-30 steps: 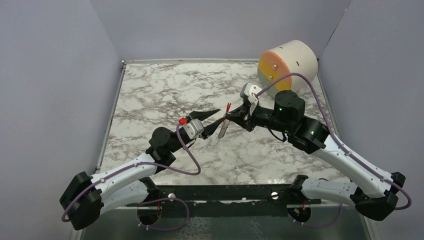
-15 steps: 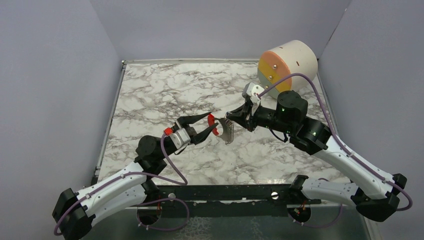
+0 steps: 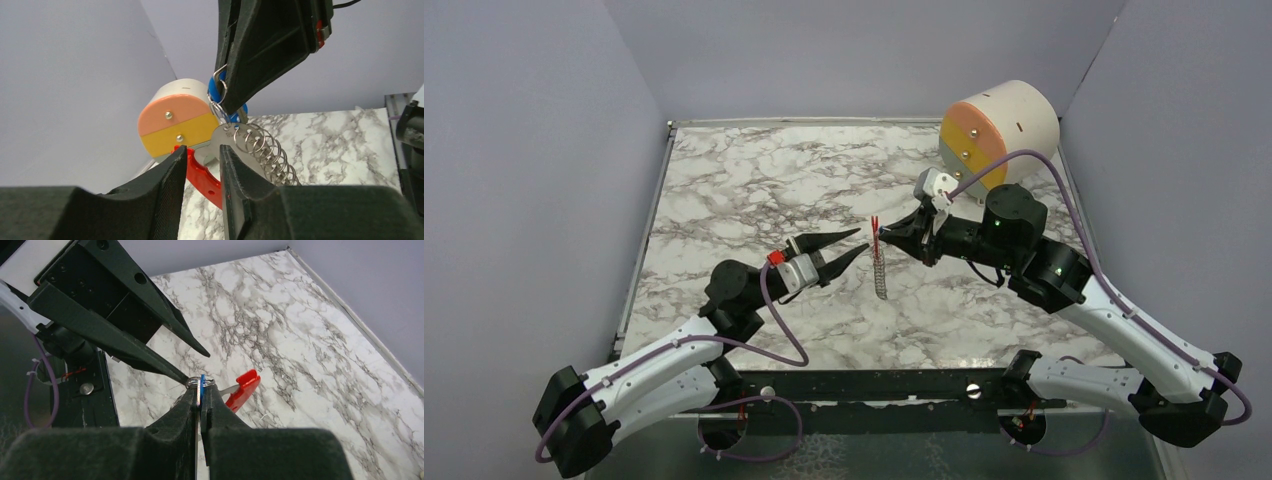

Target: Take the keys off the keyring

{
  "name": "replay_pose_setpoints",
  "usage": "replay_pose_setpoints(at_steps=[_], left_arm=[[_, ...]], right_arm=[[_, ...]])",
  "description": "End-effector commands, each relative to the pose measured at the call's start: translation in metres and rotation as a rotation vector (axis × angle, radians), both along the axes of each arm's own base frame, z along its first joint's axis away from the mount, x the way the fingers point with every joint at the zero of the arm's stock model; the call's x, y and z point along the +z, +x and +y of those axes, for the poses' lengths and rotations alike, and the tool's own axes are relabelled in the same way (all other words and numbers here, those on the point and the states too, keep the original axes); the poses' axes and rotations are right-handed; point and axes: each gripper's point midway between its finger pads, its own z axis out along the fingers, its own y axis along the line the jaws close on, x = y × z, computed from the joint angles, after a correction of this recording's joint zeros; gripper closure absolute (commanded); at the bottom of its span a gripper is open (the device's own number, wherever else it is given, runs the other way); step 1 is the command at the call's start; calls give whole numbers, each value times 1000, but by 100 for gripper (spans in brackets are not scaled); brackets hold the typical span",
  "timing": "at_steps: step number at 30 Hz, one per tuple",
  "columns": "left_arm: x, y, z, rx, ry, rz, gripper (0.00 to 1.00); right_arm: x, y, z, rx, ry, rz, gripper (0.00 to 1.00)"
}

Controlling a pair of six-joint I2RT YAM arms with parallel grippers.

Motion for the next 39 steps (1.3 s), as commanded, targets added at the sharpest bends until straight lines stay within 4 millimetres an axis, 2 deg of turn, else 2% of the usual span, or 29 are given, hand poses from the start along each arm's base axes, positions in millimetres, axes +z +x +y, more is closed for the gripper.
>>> replay_pose_setpoints(at_steps=[1,8,11,17,23,39], left_arm=[[35,-21,-4,-99,-36,-89,65],[46,-29,0,-122,-53,-117,71],[45,-35,-2,-155,-46,-121,73],[36,-35,-1,-153,-44,-88,85],[23,-28,-3,-139,-39,-35,82],[10,-19,-13,-148,-41,21,81]], right_arm=[[19,-7,1,33,59,-45,99],[15,-6,3,36,54,-40,99],[15,-6,3,37,55,-39,99],[15,-6,3,31,60,-42,99],[15,-5,4,33,66,-42,99],[12,-5,5,33,65,-37,99]])
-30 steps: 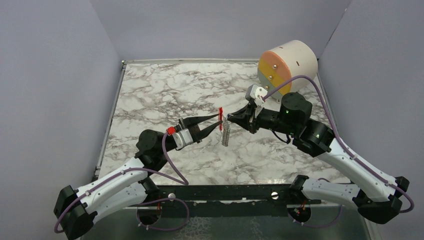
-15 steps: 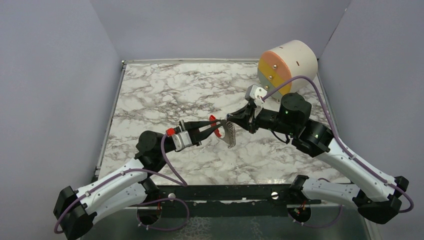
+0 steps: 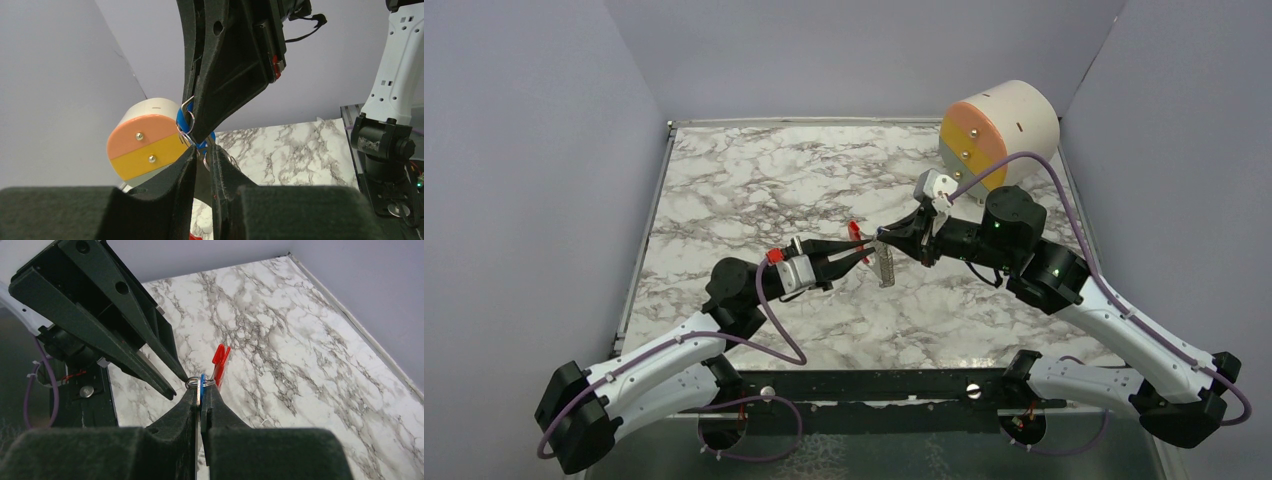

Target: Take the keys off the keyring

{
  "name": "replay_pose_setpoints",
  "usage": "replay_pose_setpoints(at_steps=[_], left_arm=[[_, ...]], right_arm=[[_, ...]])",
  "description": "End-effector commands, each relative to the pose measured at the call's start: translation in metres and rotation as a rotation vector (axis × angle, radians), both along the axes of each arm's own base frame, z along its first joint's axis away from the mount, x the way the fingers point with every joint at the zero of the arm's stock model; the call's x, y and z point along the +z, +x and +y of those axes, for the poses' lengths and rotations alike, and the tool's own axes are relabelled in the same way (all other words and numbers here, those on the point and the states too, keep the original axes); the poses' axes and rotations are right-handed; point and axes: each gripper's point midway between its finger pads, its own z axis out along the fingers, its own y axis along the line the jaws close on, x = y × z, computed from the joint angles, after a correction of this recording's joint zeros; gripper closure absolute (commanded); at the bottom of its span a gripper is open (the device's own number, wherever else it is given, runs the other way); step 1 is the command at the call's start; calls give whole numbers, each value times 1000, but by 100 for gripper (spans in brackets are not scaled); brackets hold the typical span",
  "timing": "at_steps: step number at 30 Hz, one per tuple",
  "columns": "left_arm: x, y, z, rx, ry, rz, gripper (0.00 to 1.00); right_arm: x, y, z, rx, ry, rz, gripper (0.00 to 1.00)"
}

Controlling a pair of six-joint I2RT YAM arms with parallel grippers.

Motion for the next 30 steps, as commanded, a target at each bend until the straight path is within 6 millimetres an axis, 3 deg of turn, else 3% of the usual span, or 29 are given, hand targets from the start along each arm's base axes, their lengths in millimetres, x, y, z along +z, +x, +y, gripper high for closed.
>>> replay_pose_setpoints(at_steps=[1,17,30], left_arm=[[-1,3,-1,2,-23,10,81],[4,7,1,25,-53,0,83],[-6,12,-4,27,-34,25,100]], right_arm=[[13,-5,2,24,49,-27,99],[9,-6,4,36,43,-21,99],[12,-7,3,39,53,-29,99]])
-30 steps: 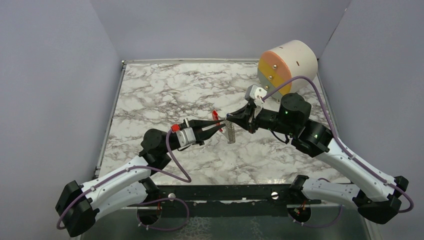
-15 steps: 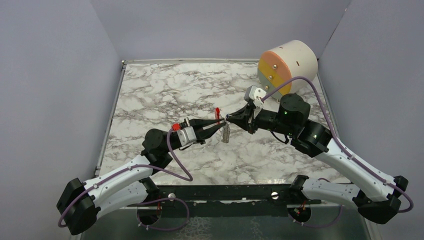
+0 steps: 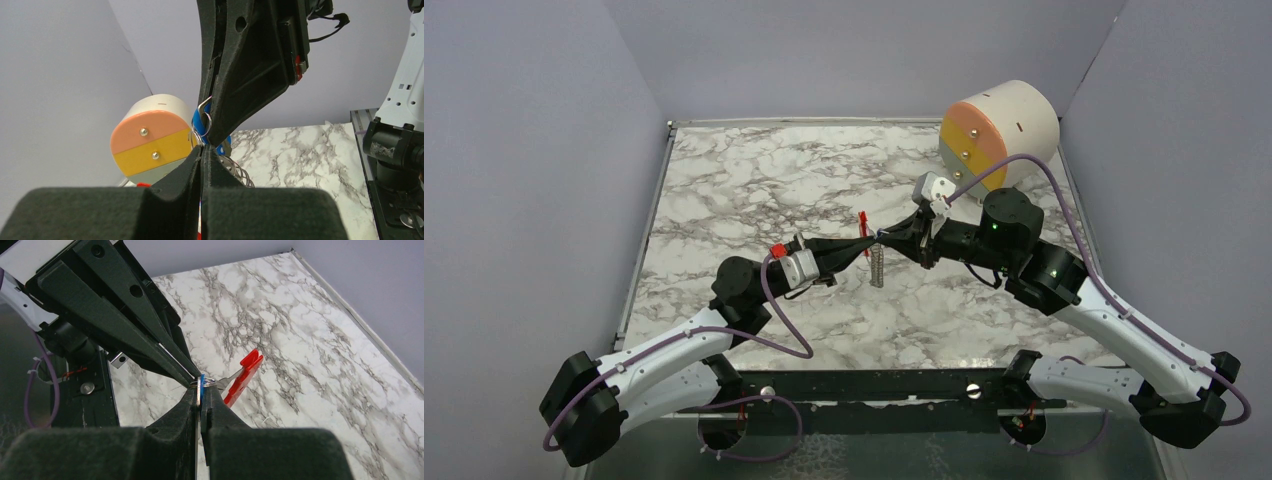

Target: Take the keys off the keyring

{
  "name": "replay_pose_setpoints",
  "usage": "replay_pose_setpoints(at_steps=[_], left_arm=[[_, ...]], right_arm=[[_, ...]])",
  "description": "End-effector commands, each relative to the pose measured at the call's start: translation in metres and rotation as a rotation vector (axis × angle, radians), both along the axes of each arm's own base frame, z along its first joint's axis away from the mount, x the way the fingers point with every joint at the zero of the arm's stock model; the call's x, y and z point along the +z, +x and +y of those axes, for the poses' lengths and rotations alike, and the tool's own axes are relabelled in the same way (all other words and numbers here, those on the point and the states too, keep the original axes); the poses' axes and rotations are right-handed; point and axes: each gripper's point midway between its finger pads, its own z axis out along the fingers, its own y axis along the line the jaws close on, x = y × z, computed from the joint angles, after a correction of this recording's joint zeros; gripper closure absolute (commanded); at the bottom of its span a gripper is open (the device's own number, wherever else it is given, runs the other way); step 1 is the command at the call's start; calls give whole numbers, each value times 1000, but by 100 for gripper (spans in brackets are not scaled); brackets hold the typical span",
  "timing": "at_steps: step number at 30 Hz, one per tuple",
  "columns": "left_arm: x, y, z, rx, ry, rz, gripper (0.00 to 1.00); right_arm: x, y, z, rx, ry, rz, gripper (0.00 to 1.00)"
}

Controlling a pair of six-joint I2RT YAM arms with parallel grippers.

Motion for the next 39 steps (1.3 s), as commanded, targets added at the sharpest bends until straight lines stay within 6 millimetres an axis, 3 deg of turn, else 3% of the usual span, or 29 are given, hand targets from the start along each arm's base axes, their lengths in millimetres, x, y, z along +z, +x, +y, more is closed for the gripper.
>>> replay_pose_setpoints(at_steps=[1,12,22,28,35,39], left_arm=[[1,1,1,8,-15,0,100],[13,18,-9,54,64,1,100],[4,42,-18,127,235,17,100],[1,24,-10,81,240,-18,49],[10,-11,12,22,193,-92,34],[21,-33,25,-17,150,-143,33]], right_arm=[[18,-7,2,34,59,-36,99],[17,-10,2,47,50,-28,99],[24,-14,2,66,56,-30,99],[22,-9,0,38,53,-36,99],[17,-2,1,13,41,-36,99],[18,-1,0,1,45,-42,99]])
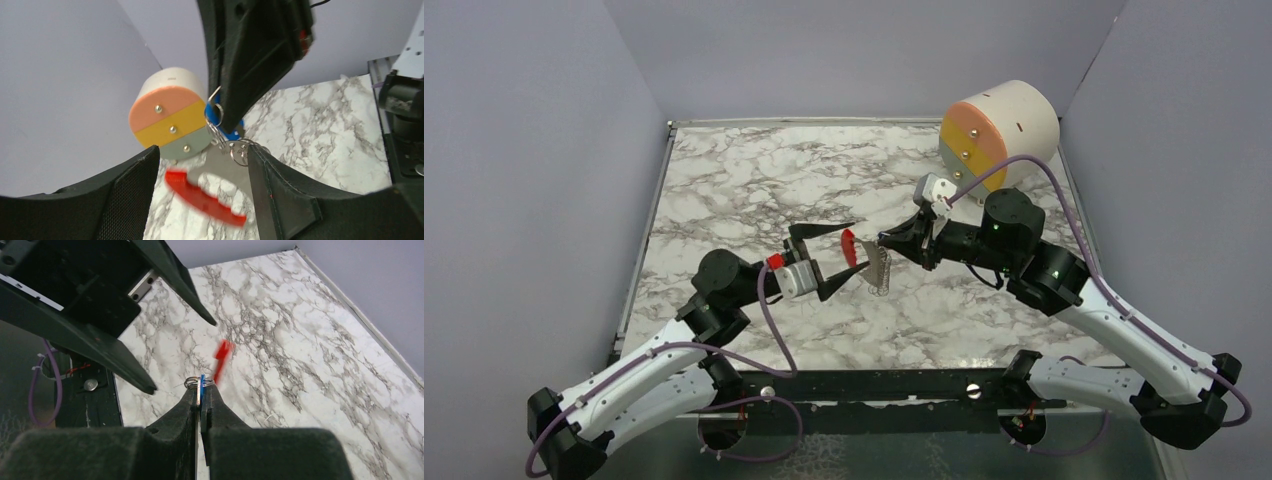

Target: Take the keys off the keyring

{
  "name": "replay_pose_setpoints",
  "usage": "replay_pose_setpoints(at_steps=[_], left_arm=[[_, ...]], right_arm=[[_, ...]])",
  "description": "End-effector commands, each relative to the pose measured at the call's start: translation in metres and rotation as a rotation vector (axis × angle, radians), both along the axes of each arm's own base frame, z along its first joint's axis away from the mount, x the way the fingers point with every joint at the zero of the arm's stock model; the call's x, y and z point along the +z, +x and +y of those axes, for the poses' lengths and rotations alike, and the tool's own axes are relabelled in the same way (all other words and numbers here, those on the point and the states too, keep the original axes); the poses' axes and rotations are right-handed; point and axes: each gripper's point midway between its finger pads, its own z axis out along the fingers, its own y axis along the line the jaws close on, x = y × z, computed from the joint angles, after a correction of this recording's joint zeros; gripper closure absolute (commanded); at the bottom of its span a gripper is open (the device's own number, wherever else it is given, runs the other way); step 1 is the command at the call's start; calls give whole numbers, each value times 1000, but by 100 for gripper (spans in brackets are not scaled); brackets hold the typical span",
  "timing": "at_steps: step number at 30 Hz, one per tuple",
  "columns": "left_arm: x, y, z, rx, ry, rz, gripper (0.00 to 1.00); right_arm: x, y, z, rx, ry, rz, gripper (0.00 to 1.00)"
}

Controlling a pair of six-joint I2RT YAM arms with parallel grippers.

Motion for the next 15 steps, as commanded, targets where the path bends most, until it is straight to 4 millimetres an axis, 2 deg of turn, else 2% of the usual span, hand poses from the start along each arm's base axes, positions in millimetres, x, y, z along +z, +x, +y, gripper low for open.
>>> replay_pose_setpoints(at_steps=[1,4,9,11,12,13,15], left_arm=[[17,-34,10,-104,-44,-75,33],[22,-35,16,-87,-63,-75,35],[21,-23,18,-28,-69,-59,41],[21,-16,17,5,-72,-47,58],[23,-11,18,29,-76,-41,72],[23,-3,19,64,-78,-28,79],[24,13,21,138,-85,-10,82]], right_arm=[[21,2,2,-10,55,-49,99],[26,2,1,-10,64,-53,99],[33,-1,2,6,60,-46,99],[33,0,4,8,47,-35,99],[35,0,4,8,43,-34,99],[35,0,4,10,38,-33,99],[37,0,4,12,28,-33,99]])
